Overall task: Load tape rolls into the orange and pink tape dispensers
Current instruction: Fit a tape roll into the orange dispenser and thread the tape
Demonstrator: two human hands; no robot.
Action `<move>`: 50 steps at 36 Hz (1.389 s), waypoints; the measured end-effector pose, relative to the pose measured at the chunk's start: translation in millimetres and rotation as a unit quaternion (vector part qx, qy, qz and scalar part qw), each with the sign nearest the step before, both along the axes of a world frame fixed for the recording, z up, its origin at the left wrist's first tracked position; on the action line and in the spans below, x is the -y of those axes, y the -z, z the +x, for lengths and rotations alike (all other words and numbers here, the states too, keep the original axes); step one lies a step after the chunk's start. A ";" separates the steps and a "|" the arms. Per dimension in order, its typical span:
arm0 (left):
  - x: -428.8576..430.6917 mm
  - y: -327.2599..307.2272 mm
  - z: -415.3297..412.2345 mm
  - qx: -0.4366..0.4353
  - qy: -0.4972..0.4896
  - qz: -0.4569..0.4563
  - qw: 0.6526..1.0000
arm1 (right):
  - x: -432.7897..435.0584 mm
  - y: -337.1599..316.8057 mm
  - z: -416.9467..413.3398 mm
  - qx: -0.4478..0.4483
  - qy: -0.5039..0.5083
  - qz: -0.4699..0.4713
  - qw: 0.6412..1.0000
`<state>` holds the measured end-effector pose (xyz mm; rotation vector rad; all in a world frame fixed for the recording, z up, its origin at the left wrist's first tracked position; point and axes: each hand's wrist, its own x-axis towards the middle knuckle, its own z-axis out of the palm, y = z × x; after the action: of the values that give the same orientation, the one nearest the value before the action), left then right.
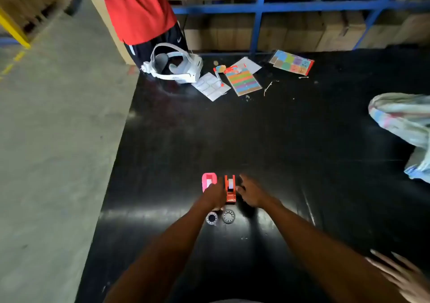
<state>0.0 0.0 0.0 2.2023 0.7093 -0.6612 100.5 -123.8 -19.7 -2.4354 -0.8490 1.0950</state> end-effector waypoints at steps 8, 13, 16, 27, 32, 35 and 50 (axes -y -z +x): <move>4.2 15.9 14.2 -0.040 0.026 -0.002 0.999 | -9.0 20.8 -8.4 -0.067 0.085 0.065 0.992; 6.0 22.3 12.6 0.015 -0.028 -0.041 0.999 | -5.6 28.3 -7.5 -0.067 0.144 0.130 0.979; 7.2 22.4 11.3 0.076 -0.050 -0.056 0.994 | -2.9 23.9 -4.9 -0.090 0.176 0.130 0.972; 22.0 -21.3 13.3 0.215 -0.246 -0.118 0.938 | 5.1 -27.6 -14.2 -0.115 0.156 0.242 0.951; 33.3 -34.8 5.9 0.251 -0.182 -0.085 0.947 | 11.2 -53.6 -18.0 -0.154 0.193 0.276 0.929; 42.6 -39.0 1.0 0.266 -0.148 -0.082 0.949 | 10.5 -65.8 -17.4 -0.149 0.231 0.273 0.922; 68.5 -50.6 0.5 0.324 -0.178 -0.104 0.923 | 24.1 -88.0 -27.0 -0.031 0.231 0.221 0.947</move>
<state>0.5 -68.5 50.6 1.8549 0.6210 0.1789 73.5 -147.9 68.3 -2.0566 -0.4079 0.7086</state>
